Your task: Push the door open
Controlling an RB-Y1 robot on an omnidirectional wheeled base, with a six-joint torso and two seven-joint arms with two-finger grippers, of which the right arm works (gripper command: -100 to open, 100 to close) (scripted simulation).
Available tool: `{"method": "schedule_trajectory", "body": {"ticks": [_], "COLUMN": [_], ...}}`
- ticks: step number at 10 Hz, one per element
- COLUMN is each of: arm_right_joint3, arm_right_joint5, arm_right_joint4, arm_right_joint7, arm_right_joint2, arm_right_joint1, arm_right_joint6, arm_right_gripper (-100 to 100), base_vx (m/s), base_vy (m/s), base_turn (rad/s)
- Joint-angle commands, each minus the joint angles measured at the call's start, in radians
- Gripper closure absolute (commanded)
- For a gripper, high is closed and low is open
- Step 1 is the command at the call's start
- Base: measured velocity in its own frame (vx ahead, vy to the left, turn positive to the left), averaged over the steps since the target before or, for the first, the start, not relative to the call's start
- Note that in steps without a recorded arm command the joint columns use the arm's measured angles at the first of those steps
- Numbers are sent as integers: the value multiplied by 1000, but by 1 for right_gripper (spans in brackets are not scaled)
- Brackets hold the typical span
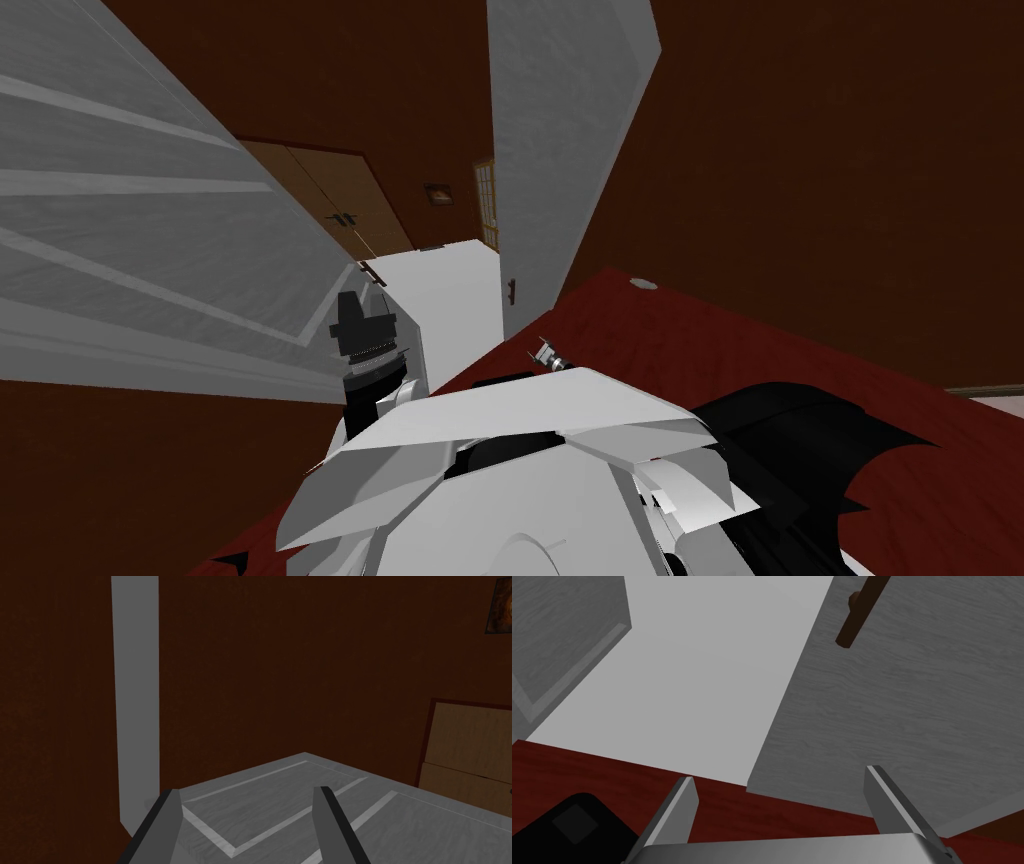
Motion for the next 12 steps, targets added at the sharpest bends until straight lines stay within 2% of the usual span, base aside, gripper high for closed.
{"method": "schedule_trajectory", "body": {"ticks": [1,6,12], "arm_right_joint3": [-3,-9,-14], "arm_right_joint5": [-46,-179,-316], "arm_right_joint4": [22,85,150], "arm_right_joint7": [25,88,153], "arm_right_joint2": [5,21,44], "arm_right_joint1": [-1,-5,-10], "arm_right_joint6": [28,102,179], "arm_right_gripper": [-100,-100,-100], "base_vx": [99,98,87], "base_vy": [-18,-31,-35], "base_turn": [48,50,45]}}
